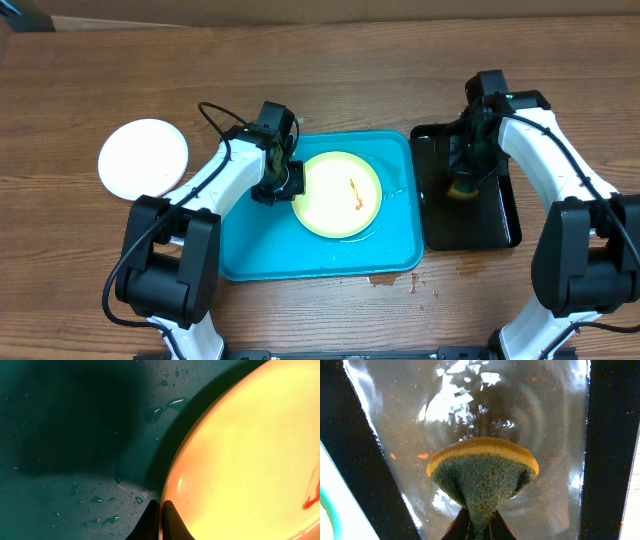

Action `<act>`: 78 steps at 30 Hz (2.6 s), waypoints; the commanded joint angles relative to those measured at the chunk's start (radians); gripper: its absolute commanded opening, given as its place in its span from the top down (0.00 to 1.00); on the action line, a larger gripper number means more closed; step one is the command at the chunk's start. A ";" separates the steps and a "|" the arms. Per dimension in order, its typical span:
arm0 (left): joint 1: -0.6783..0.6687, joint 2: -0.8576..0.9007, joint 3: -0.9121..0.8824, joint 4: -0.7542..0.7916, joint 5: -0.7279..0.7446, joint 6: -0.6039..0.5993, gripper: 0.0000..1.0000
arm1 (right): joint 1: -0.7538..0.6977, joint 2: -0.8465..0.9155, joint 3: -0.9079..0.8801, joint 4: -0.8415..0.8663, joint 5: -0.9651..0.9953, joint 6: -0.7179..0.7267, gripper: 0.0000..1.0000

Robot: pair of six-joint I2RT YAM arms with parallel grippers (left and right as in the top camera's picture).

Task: Clean dirty plates on tray and stack at the side
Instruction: 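Lift the sponge with the right gripper and carry it over the yellow plate, then scrub the yellow plate surface with the sponge in the right gripper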

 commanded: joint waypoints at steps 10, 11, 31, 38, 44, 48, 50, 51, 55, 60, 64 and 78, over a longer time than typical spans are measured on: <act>-0.008 0.004 -0.003 -0.001 -0.010 0.005 0.96 | 0.133 -0.002 0.030 0.039 0.202 0.080 0.96; -0.008 0.004 -0.003 -0.001 -0.010 0.005 0.96 | 0.140 -0.002 0.030 0.044 0.182 0.079 0.96; -0.008 0.004 -0.003 0.000 -0.010 0.004 0.96 | 0.484 -0.001 0.030 0.194 0.192 0.087 0.96; -0.008 0.004 -0.003 0.000 -0.010 0.004 0.96 | 0.563 0.000 0.027 0.245 0.285 0.087 0.96; -0.008 0.004 -0.003 0.000 -0.010 0.004 0.96 | 0.568 0.001 0.021 0.256 0.284 0.106 0.96; -0.008 0.004 -0.003 0.000 -0.010 0.004 0.96 | 0.568 0.018 0.014 0.253 0.274 0.106 0.96; -0.008 0.004 -0.003 0.000 -0.010 0.001 0.96 | 0.568 0.038 0.014 0.253 0.252 0.106 0.96; -0.008 0.004 -0.003 0.000 -0.010 0.001 0.96 | 0.568 0.051 0.014 0.254 0.244 0.106 0.96; -0.008 0.004 -0.003 0.000 -0.010 0.001 0.96 | 0.568 0.099 0.014 0.261 0.246 0.106 0.96; -0.008 0.004 -0.003 0.000 -0.010 0.001 0.96 | 0.568 0.143 0.014 0.268 0.231 0.106 0.96; -0.008 0.004 -0.003 0.000 -0.007 0.001 0.96 | 0.568 0.170 0.013 0.260 0.154 0.106 0.96; -0.008 0.004 -0.003 0.000 -0.002 0.001 0.96 | 0.540 0.183 0.013 0.246 0.022 0.098 0.96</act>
